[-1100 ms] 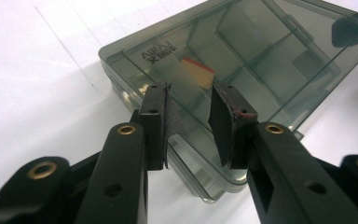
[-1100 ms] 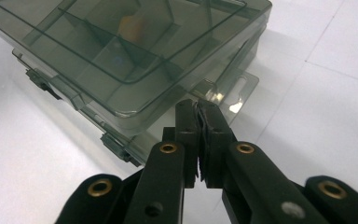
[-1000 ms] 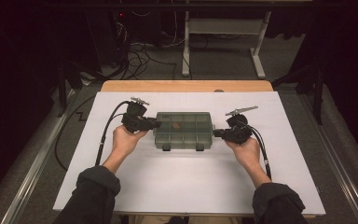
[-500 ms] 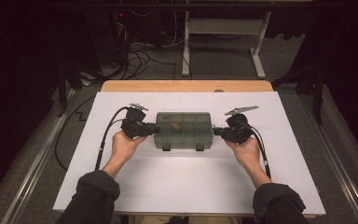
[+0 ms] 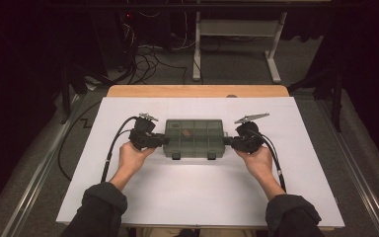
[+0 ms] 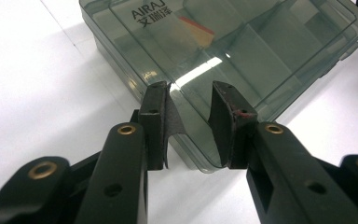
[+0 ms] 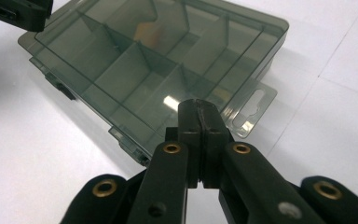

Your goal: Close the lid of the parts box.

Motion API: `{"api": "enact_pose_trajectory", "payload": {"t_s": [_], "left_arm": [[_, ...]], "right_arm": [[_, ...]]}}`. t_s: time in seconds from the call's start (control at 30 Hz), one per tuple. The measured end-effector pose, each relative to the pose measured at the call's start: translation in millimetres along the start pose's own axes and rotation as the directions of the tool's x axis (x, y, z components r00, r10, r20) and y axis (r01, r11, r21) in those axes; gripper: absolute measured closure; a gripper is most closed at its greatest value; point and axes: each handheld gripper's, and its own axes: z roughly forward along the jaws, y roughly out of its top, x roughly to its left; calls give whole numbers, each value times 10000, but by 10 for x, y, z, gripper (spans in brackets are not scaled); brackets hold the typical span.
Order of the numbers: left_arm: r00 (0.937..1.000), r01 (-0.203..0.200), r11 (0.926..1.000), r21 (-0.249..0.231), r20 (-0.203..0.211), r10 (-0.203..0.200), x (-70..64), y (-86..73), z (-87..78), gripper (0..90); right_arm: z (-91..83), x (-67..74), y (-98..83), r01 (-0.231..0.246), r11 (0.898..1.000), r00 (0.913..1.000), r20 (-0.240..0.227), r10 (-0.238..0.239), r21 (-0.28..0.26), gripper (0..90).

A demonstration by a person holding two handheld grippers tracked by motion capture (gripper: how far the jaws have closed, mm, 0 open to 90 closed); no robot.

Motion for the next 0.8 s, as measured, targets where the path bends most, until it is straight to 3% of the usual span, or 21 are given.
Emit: {"api": "enact_pose_trajectory", "payload": {"t_s": [0.13,0.33,0.6,0.8], "left_arm": [[9999,-108,9998,158,-64,109,5,-22,27,662],[9999,-53,10000,-44,-105,52,-14,-62,-1,626],[9987,-53,9968,-798,-503,13,-30,-134,-202,478],[9966,-41,9925,-1219,-820,-60,-1,-249,-351,438]], "right_arm": [[33,-11,-11,-46,9999,10000,-7,46,103,896],[-12,3,-21,-73,10000,10000,-43,73,-37,842],[-196,-15,-73,-50,9978,10000,15,52,-664,732],[-359,-24,-188,119,9939,9996,253,-92,-1095,633]]}}
